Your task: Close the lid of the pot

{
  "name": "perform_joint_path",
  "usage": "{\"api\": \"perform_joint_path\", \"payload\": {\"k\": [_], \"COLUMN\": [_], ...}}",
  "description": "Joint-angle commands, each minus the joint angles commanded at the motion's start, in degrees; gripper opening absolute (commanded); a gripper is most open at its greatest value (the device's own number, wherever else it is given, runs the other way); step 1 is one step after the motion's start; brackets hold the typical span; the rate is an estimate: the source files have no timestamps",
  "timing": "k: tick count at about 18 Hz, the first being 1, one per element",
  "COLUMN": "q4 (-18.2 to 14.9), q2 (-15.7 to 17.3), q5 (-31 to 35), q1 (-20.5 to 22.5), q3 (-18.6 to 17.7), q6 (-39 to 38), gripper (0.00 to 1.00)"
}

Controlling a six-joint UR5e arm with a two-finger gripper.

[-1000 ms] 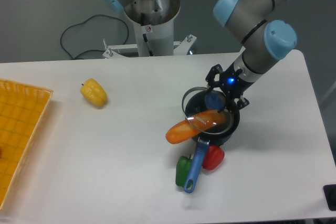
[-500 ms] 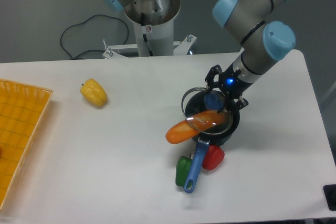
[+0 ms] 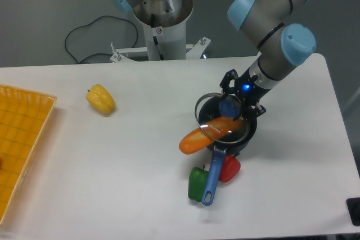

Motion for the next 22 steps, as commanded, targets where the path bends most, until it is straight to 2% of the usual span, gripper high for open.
{"api": "perform_joint_path", "payload": {"k": [6, 11, 16, 19, 22], "q4": [0.3, -0.1, -0.4, -0.4, 0.3], "q2": [-0.7, -0.3, 1.1, 1.5, 2.5], "q5": [0.0, 0.5, 8.3, 8.7, 9.5], "q1": [0.3, 0.4, 0.4, 1.1, 2.0], "q3": [1.2, 3.6, 6.4, 6.5, 6.5], "q6": [-0.7, -0.6, 1.2, 6.8, 7.8], "gripper": [0.99, 1.0, 1.0, 1.0, 1.0]}}
